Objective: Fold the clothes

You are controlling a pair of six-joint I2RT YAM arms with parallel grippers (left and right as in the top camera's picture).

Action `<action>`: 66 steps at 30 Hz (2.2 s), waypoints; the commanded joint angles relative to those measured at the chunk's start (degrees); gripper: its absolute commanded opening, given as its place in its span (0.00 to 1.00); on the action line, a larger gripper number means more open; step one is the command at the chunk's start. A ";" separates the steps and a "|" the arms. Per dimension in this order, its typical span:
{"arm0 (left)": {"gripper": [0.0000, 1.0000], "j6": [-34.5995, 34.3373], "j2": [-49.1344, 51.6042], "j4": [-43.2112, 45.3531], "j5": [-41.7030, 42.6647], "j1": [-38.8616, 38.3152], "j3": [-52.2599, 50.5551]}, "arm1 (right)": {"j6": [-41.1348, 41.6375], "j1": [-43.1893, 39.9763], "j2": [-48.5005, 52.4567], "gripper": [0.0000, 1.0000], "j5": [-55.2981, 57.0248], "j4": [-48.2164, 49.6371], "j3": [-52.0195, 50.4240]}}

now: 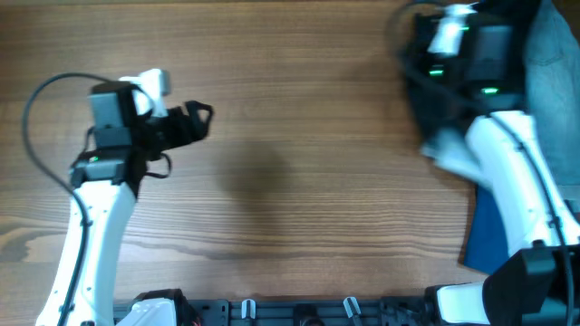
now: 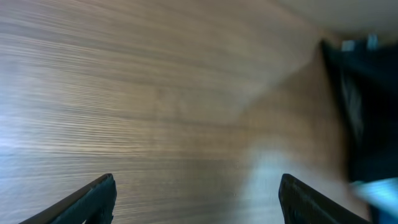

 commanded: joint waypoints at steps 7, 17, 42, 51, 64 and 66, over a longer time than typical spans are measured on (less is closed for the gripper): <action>0.85 -3.65 -2.86 -4.46 -0.17 13.79 1.27 | -0.50 27.45 9.38 0.04 1.07 13.49 1.20; 0.86 -3.50 -2.86 -5.84 -1.25 16.83 1.27 | 0.33 35.06 12.26 0.93 -4.20 16.65 5.68; 0.73 -10.01 16.13 -18.38 -14.64 -16.61 -2.29 | -7.19 7.56 15.34 1.00 -4.04 -21.75 17.53; 0.14 -9.97 27.32 -9.53 -14.62 -16.61 -2.29 | -6.56 7.56 15.32 0.80 -2.58 -34.05 17.55; 0.22 -9.97 27.30 -3.56 -27.21 -16.44 -2.05 | 2.84 8.17 15.32 0.80 1.07 -37.00 -6.78; 0.24 -9.97 27.30 -3.72 -27.19 -16.44 -2.05 | 5.03 8.79 15.32 0.77 1.07 -31.56 -11.28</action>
